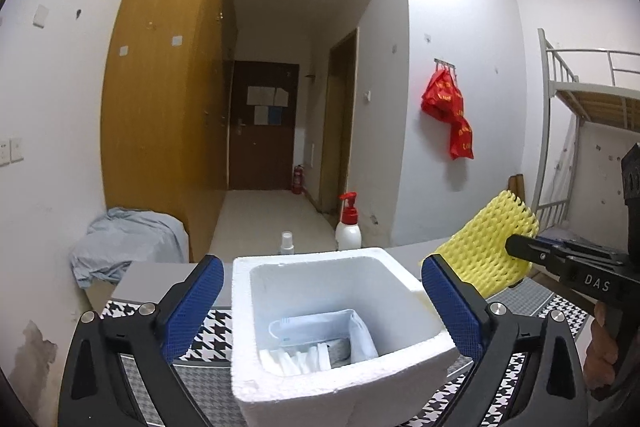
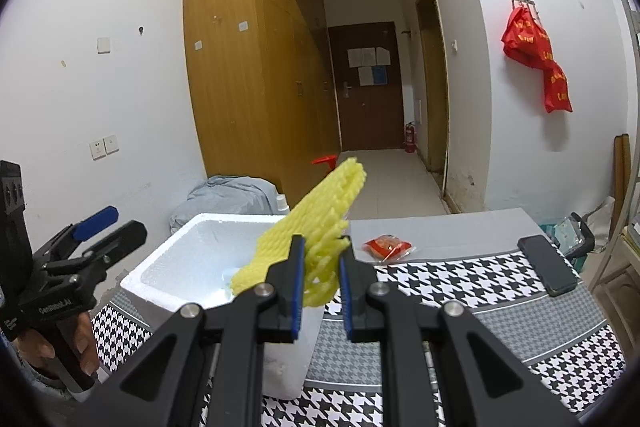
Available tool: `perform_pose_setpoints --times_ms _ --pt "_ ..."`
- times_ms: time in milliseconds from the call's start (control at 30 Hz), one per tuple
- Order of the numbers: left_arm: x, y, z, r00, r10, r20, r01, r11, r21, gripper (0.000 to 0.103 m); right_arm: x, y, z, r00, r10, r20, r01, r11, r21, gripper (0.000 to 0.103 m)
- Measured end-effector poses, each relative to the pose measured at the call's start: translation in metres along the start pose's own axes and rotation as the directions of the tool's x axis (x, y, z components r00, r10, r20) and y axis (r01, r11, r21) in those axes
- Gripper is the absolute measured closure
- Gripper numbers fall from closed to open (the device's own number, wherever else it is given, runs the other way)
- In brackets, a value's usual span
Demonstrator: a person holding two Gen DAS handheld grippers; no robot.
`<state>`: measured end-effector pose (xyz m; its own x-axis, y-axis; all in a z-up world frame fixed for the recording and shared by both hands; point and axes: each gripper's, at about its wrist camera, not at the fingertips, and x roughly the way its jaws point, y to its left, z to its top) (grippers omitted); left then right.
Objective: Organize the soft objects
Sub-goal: 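Carry the mask and mesh sleeve over the foam box while the left gripper releases the mask inside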
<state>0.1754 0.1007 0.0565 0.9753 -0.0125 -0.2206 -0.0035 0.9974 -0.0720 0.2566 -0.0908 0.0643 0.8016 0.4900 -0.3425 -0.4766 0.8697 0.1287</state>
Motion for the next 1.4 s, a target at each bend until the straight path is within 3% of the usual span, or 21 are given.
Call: perform_pose_setpoints --times_ms 367,833,1400 --pt "-0.015 0.017 0.002 0.996 0.089 0.028 -0.088 0.996 -0.014 0.001 0.009 0.010 0.005 0.999 0.040 -0.006 -0.040 0.999 -0.015 0.084" --pt "-0.029 0.039 -0.001 0.992 0.127 0.002 -0.127 0.991 -0.036 0.001 0.031 0.036 0.006 0.992 0.123 -0.037 -0.124 0.992 -0.023 0.084" --pt "-0.039 0.065 -0.011 0.986 0.167 -0.004 -0.167 0.984 -0.069 0.001 0.063 0.063 0.004 0.985 0.138 -0.100 -0.144 0.989 -0.047 0.084"
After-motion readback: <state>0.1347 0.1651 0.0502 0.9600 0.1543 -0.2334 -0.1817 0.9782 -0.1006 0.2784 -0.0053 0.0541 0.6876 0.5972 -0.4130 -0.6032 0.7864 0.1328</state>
